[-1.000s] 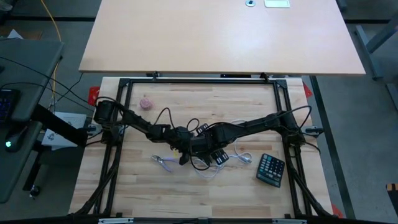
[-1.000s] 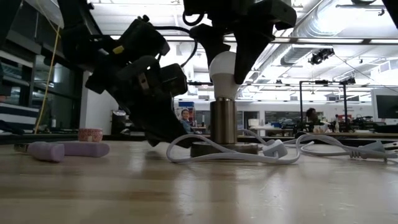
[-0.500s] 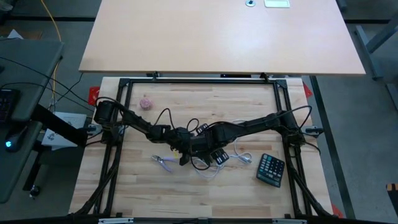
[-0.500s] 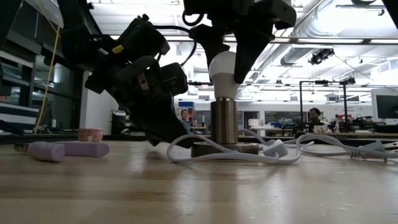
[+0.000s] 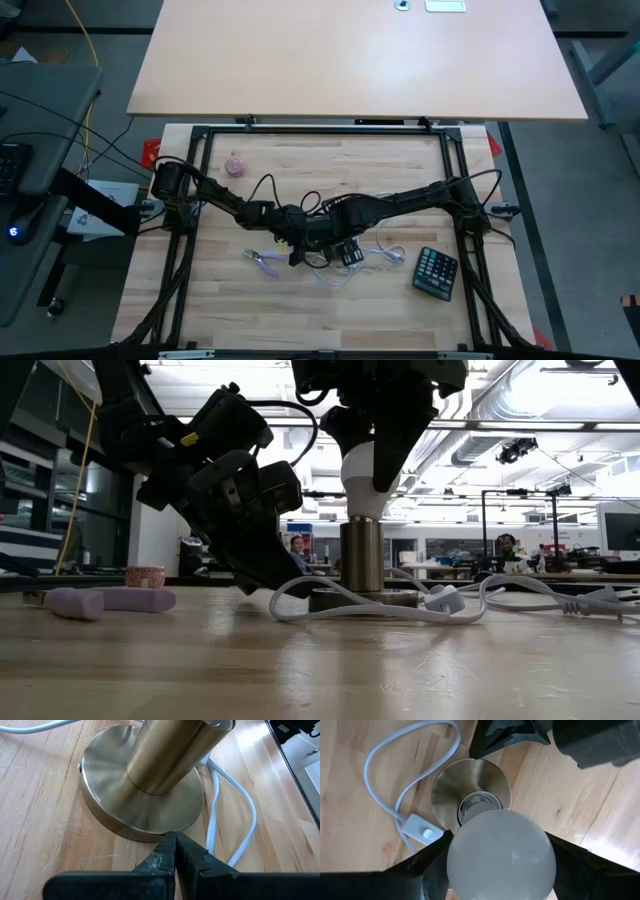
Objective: Screw lightbulb
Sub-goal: Insert the lightbulb into the lamp
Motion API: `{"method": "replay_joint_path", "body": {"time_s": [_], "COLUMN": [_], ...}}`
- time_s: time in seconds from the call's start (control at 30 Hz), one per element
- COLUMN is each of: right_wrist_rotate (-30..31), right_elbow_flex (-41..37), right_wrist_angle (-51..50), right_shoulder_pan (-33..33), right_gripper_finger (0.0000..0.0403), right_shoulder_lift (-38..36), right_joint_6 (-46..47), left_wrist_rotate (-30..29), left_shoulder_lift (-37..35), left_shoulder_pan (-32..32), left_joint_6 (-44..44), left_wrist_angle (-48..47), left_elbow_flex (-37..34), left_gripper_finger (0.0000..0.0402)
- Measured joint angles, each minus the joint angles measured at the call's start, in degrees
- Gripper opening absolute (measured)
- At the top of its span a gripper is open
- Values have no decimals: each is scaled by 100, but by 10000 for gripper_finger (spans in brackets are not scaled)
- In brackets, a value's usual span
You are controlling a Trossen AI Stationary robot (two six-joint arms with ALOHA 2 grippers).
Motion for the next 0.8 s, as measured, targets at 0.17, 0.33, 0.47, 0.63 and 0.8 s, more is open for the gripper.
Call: {"method": "replay_joint_path", "body": {"time_s": [0.17, 0.33, 0.47, 0.63, 0.8], "right_wrist_rotate": [-97, -129, -131, -133, -135], "right_elbow_flex": [0, 0, 0, 0, 7], "right_wrist_angle": [-23, -29, -31, -40, -112], "right_shoulder_pan": [-2, -2, 0, 0, 2], "right_gripper_finger": [261, 261, 261, 261, 261], "right_shoulder_lift": [0, 0, 0, 0, -6], "right_joint_6": [613, 1046, 1227, 1132, 1152], "left_wrist_rotate": [-13, -54, -61, -63, -80], "left_shoulder_lift": [2, 2, 2, 4, 2], "left_shoulder_pan": [0, 0, 0, 0, 0], "left_joint_6": [-1, -7, -9, -9, -25], "left_wrist_angle": [1, 2, 2, 0, 0], "left_elbow_flex": [3, 4, 4, 4, 4], "left_gripper_finger": [0, 0, 0, 0, 0]}}
